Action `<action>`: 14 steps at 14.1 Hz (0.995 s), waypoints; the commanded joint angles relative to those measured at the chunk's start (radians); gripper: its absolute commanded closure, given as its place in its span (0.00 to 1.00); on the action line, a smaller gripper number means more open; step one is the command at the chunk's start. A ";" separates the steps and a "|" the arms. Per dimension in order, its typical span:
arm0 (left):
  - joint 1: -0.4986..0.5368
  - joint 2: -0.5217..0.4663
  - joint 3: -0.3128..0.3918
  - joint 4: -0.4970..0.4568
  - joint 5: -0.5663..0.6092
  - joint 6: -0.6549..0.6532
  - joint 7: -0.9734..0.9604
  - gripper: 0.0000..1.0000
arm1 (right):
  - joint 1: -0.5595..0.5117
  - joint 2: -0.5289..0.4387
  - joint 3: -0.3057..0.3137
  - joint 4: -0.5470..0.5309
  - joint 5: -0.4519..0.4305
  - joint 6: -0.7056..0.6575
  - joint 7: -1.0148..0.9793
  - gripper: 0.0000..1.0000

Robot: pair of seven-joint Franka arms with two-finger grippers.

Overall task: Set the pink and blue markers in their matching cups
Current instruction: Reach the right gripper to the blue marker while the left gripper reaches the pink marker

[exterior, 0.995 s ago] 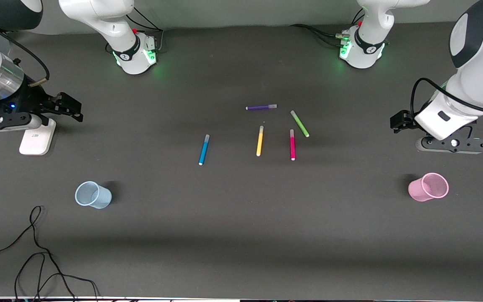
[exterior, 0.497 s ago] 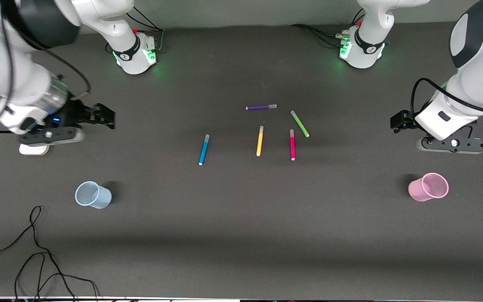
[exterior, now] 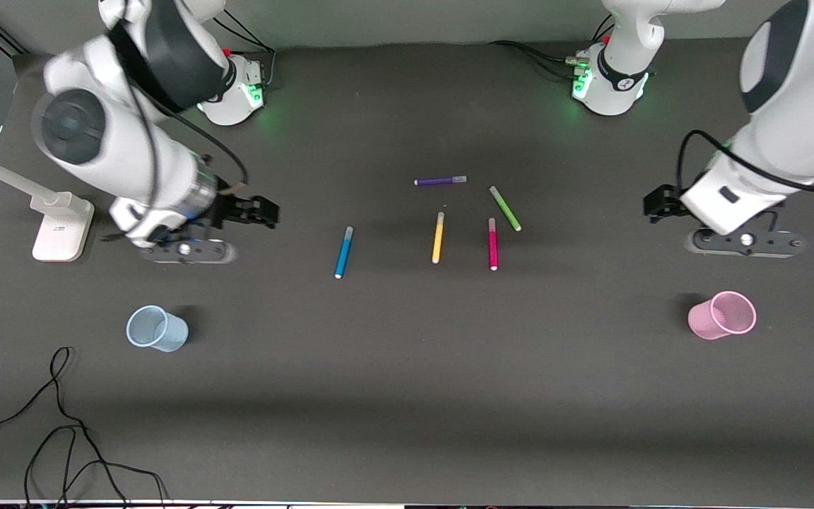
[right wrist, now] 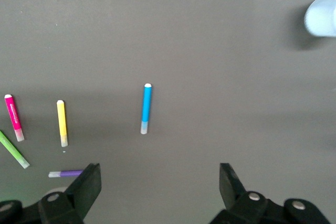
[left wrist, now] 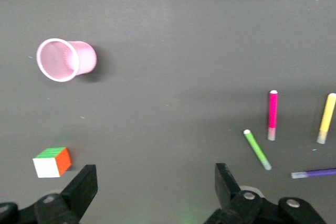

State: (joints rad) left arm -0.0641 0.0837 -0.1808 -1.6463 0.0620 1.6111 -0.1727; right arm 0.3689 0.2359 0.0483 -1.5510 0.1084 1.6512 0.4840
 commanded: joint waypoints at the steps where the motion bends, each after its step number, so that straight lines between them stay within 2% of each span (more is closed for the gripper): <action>1: -0.062 0.053 0.006 0.000 -0.039 0.061 -0.086 0.00 | 0.033 0.097 -0.007 0.074 0.069 -0.002 0.064 0.00; 3: -0.094 0.111 0.006 0.000 -0.044 0.128 -0.105 0.00 | 0.033 0.147 -0.007 0.074 0.120 0.028 0.062 0.00; 7: -0.164 0.247 0.004 0.000 -0.050 0.229 -0.151 0.00 | 0.047 0.296 -0.007 0.069 0.122 0.104 0.045 0.00; 11: -0.194 0.356 0.004 -0.003 -0.168 0.297 -0.208 0.00 | 0.044 0.434 -0.008 0.072 0.151 0.166 0.044 0.00; 14: -0.226 0.421 0.004 -0.013 -0.169 0.334 -0.209 0.00 | 0.038 0.500 -0.008 0.069 0.174 0.209 0.044 0.02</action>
State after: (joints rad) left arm -0.2545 0.4759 -0.1877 -1.6586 -0.0965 1.9256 -0.3553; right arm 0.4041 0.7002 0.0459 -1.5155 0.2430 1.8534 0.5220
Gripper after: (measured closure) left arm 0.000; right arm 0.013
